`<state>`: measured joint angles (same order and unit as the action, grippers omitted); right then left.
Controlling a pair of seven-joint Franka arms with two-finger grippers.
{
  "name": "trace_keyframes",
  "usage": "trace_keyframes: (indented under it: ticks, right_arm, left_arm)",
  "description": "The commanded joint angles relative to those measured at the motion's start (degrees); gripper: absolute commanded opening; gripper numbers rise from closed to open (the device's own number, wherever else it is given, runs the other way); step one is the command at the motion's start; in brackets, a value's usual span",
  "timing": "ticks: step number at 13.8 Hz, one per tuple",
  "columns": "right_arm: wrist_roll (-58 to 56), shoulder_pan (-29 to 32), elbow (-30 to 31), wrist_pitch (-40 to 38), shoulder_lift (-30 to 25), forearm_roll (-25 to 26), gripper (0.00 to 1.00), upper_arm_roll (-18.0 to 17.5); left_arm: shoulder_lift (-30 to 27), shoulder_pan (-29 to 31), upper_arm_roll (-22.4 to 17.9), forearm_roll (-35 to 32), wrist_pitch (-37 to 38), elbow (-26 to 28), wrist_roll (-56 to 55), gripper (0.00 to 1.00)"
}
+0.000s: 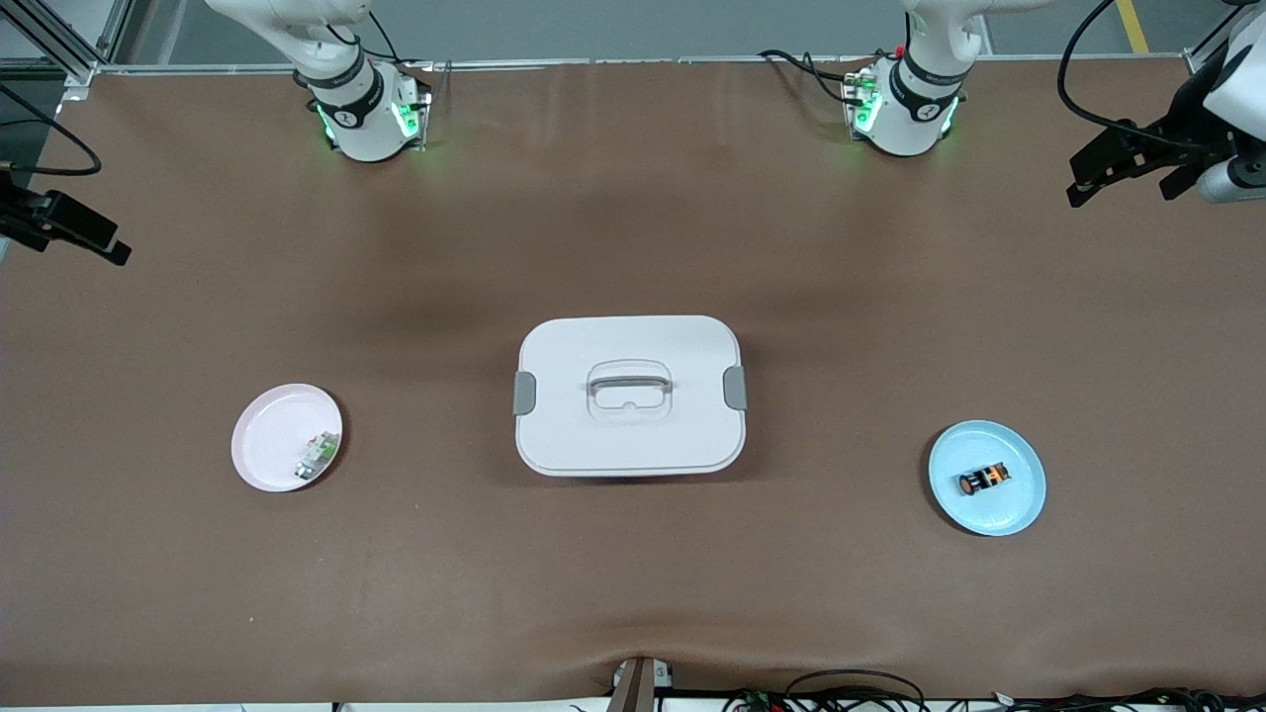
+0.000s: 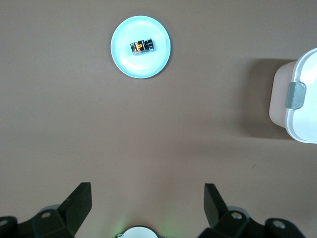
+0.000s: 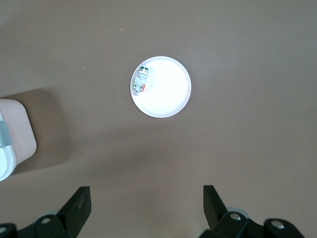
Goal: Transfer orange switch to right arm and place
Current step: 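Reach the left gripper over the orange switch on the blue plate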
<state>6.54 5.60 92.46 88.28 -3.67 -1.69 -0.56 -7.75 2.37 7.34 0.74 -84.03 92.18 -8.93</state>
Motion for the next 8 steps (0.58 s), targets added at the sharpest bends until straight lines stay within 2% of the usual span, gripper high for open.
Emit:
trace_keyframes:
  ticks: [1, 4, 8]
  right_arm:
    - [-0.5, 0.4, -1.4, -1.2, 0.7, 1.2, 1.0, -0.8]
    - [-0.6, 0.5, -1.4, -1.1, 0.7, 1.2, 1.0, -0.8]
    - [-0.7, 0.5, -1.5, -1.1, 0.7, 1.2, 1.0, -0.8]
  left_arm:
    - [0.5, 0.1, 0.0, 0.1, 1.2, -1.5, -0.6, 1.0]
    - [1.4, 0.3, -0.5, 0.1, 1.2, -1.9, 0.0, 1.0]
    - [6.2, 0.4, -0.6, -0.6, 1.2, -4.7, 0.0, 1.0]
